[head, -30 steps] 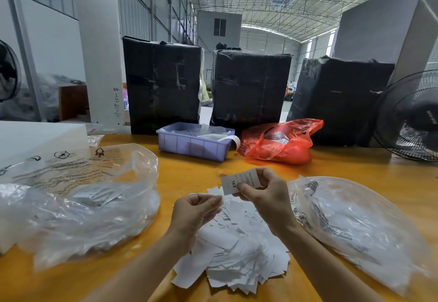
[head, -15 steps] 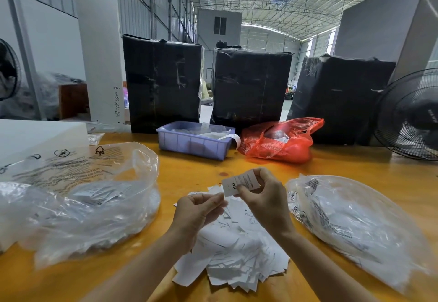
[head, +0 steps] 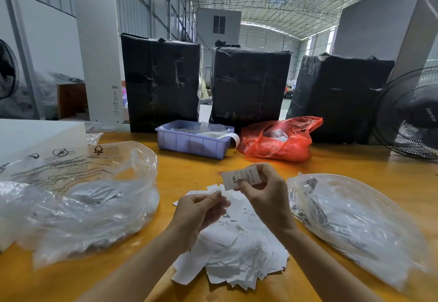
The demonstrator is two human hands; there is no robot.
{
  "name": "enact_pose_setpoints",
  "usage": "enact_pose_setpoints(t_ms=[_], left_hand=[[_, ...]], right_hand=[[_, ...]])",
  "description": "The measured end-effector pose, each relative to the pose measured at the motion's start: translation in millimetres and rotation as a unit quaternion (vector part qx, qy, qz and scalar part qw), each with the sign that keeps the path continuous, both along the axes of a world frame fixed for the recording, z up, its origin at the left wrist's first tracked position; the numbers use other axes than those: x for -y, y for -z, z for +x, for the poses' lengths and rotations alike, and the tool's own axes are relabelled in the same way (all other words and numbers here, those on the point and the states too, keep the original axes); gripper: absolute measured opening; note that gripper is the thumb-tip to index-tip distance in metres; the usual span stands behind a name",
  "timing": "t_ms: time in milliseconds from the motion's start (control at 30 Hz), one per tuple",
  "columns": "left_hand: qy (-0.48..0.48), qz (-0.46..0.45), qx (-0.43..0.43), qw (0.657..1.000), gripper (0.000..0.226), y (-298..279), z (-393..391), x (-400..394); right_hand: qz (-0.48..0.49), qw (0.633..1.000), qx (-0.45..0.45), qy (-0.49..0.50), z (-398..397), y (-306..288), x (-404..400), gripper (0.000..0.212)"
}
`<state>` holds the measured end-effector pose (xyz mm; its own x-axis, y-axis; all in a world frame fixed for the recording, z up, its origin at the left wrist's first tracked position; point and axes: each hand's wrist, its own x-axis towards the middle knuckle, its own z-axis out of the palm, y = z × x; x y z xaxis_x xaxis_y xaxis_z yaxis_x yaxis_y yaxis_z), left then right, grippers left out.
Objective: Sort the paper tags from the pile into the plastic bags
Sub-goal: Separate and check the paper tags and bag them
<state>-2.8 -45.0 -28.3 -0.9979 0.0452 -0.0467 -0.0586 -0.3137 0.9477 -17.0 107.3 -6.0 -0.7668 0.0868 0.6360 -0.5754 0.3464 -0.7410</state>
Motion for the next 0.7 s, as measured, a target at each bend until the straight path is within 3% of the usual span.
enact_pose_setpoints(t_ms=[700], left_hand=[[0.036, -0.015, -0.009, 0.999, 0.018, -2.5, -1.1, 0.2]], right_hand=[[0.031, 0.999, 0.009, -0.004, 2.6, 1.7, 0.0, 0.022]])
